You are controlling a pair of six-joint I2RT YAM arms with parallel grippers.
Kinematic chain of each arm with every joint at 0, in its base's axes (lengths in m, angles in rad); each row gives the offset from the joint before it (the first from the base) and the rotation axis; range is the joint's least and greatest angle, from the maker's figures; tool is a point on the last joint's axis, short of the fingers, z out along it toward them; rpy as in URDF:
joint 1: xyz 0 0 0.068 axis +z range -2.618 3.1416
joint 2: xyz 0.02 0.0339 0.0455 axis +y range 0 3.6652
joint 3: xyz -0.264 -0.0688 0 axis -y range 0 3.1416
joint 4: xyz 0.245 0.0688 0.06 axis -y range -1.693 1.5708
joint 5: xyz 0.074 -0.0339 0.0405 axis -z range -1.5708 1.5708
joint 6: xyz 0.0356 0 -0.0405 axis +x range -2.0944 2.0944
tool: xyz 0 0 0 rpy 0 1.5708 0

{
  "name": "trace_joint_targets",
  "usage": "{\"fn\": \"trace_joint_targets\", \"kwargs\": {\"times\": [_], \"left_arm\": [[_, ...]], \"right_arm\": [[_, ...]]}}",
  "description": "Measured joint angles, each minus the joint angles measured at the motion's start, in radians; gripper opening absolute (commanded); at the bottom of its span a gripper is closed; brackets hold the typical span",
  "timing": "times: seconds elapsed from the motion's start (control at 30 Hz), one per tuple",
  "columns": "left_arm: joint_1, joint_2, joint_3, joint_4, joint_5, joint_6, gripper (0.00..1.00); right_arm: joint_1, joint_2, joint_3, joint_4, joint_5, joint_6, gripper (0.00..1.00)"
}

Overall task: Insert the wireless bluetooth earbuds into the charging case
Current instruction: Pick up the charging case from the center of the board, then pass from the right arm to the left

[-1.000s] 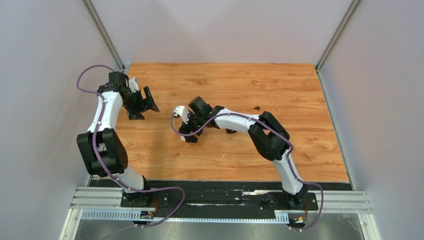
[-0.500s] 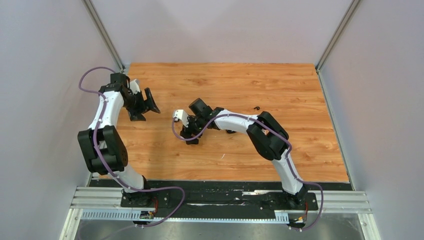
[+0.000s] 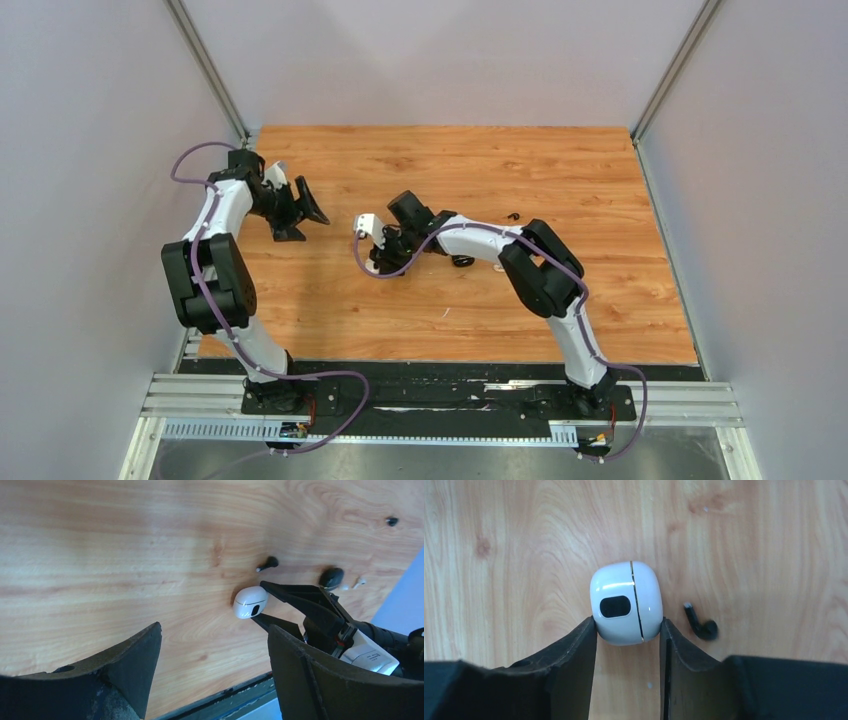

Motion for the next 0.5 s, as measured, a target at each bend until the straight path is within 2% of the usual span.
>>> {"fn": "trace_joint_targets", "kwargs": {"times": [0.2, 0.5], "left_arm": [[-0.026, -0.005, -0.050, 0.230, 0.177, -0.065, 0.85], [-0.227, -0.040, -0.070, 0.827, 0.450, -0.266, 0.82]], "right_arm": [[-0.091, -0.118, -0.023, -0.012, 0.033, -0.043, 0.06], [-0.301, -0.430, -0.023, 0.103, 0.138, -0.182, 0.05]]}}
